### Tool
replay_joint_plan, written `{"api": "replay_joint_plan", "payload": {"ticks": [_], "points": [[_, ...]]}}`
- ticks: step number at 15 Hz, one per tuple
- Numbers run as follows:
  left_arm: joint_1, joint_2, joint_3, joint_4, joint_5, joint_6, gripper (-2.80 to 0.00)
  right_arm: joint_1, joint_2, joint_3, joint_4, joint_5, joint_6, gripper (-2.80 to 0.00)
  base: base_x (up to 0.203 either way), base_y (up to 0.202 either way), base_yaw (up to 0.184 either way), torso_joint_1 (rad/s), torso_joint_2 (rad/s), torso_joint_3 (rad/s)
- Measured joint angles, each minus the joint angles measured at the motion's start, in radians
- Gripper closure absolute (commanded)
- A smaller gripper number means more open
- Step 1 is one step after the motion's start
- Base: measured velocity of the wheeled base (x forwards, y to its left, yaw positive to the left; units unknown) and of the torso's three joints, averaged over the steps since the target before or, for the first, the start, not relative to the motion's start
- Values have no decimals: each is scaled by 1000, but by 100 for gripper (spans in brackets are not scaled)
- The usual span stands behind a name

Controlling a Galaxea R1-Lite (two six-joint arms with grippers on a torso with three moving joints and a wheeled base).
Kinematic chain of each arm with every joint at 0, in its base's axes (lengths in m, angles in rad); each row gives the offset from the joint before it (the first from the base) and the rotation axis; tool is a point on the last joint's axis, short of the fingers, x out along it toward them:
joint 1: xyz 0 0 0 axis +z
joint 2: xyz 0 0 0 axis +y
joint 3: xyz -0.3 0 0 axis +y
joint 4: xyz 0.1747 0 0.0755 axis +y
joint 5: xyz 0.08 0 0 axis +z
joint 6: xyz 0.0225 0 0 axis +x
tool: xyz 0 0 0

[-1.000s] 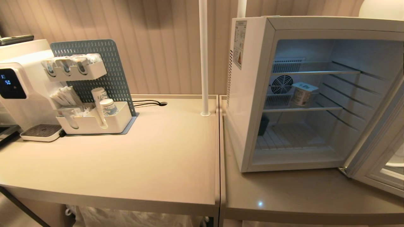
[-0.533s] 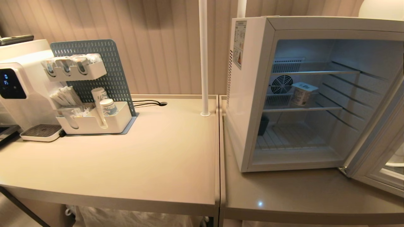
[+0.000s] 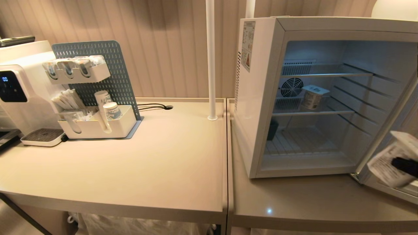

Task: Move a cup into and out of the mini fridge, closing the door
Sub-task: Put the yoghurt in the freezer

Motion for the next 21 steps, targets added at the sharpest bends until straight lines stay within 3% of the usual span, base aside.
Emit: {"api": "replay_joint_plan", "payload": {"ticks": [4, 7, 11, 16, 21], "points": [[0, 0, 0, 0, 0, 0, 0, 9, 397, -54, -310, 21, -33, 0, 0, 0, 0, 0, 0, 0], [0, 0, 0, 0, 0, 0, 0, 42, 662, -208, -462, -81, -43, 0, 0, 0, 0, 0, 0, 0], [-1, 0, 0, 0, 0, 0, 0, 108, 890, -439, -482, -244, -41, 0, 0, 0, 0, 0, 0, 0], [0, 0, 0, 0, 0, 0, 0, 150, 1014, -532, -497, -373, -23, 0, 0, 0, 0, 0, 0, 0], [-1, 0, 0, 0, 0, 0, 0, 159, 1065, -563, -484, -401, -18, 0, 0, 0, 0, 0, 0, 0]]}}
